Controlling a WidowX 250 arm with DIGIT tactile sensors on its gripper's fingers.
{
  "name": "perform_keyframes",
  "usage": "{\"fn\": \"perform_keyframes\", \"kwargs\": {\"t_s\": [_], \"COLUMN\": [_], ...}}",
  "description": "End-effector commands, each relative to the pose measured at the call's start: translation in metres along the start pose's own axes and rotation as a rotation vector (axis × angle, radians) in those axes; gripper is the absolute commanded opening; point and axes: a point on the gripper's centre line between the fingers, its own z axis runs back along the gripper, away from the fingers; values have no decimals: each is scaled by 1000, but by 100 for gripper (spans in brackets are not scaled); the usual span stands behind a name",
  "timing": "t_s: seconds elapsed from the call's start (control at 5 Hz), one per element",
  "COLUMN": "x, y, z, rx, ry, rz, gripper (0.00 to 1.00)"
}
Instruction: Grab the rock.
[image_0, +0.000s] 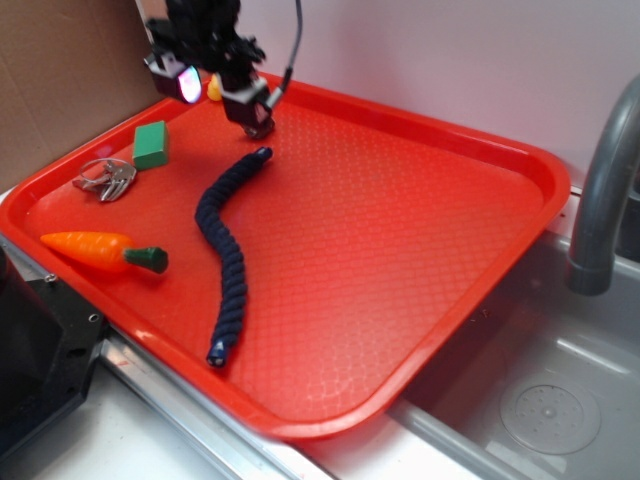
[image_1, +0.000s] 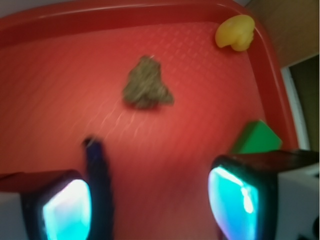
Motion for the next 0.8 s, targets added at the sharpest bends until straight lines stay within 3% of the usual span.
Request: {"fn": "perform_keyframes", "kwargs": {"t_s": [0.0,0.6], "x": [31,69], "y": [17,-19], "z": [-20,-34], "rx": [-76,-68], "ry": [-79,-92], "rz": [-19,-109], "gripper": [100,100]}}
